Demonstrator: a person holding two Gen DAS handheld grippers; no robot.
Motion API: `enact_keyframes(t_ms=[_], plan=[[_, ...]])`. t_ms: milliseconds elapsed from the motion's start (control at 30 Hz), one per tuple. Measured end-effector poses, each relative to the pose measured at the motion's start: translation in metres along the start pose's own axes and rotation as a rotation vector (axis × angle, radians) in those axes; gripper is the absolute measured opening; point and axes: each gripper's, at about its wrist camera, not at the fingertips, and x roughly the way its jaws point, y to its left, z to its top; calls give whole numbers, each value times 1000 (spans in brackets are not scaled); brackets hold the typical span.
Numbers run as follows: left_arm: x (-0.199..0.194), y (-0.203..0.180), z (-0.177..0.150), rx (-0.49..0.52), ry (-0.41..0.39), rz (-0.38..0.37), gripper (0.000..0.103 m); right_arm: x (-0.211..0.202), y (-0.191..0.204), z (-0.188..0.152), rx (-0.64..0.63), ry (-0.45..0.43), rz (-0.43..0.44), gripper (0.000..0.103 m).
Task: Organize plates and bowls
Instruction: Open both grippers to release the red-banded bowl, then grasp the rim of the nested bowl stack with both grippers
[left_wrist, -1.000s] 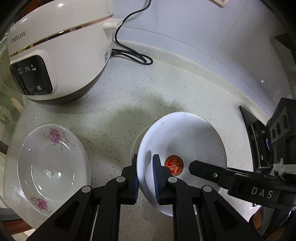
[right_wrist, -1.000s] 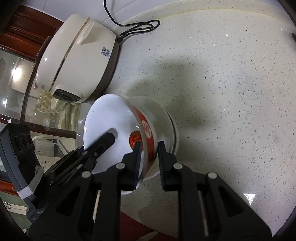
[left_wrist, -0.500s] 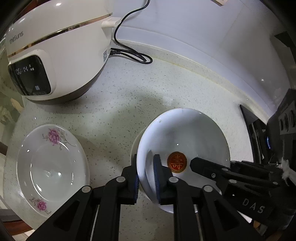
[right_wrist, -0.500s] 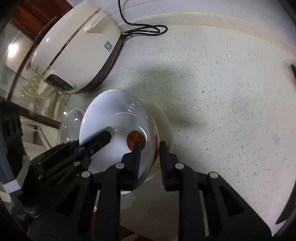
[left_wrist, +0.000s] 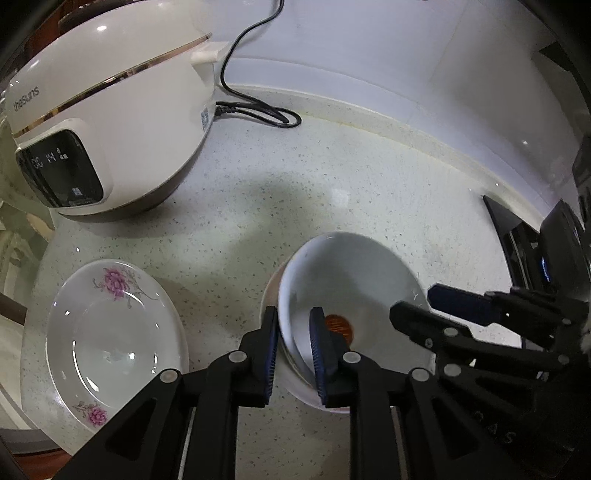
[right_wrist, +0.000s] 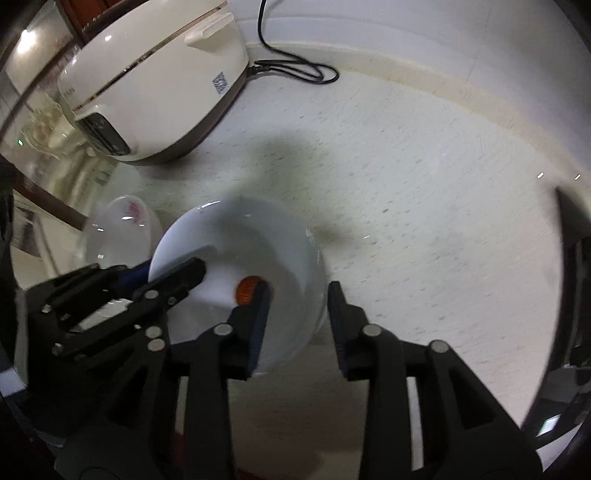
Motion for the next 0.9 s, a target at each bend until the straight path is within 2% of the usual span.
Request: enact_keyframes(t_ms=[100,167,200,233,267,300,333,400,500,600,900], plan=[[-3,2,2,-12,-6,-2,20,1,-6,-1,29,7,18,47],[-18,6,6,-22,-68,4,22,-4,-13,-1,62,-13,35,49],[-26,8,9,-25,-101,10,29,-6,-17,0,87,-24,46,54],[-34,11,12,-34,-134,15,45,-8,-22,1,117,-34,58,60],[-40,14,14,-47,-163,12,57,-10,-28,2,153,-45,74,62],[-46,18,15,-63,-192,5,80,-10,-32,2,182,-49,92,64],[-49,23,17,-83,-211,1,88,-9,-39,1,219,-49,122,64],[-47,30,18,-120,-200,-35,88,-6,-46,0,268,-32,181,64],[-27,41,22,-195,-101,-123,88,4,-49,-6,306,10,238,65],[-6,43,25,-220,-1,-210,88,13,-50,-11,328,40,288,65],[24,33,25,-206,111,-232,87,37,-50,-20,393,120,394,65]])
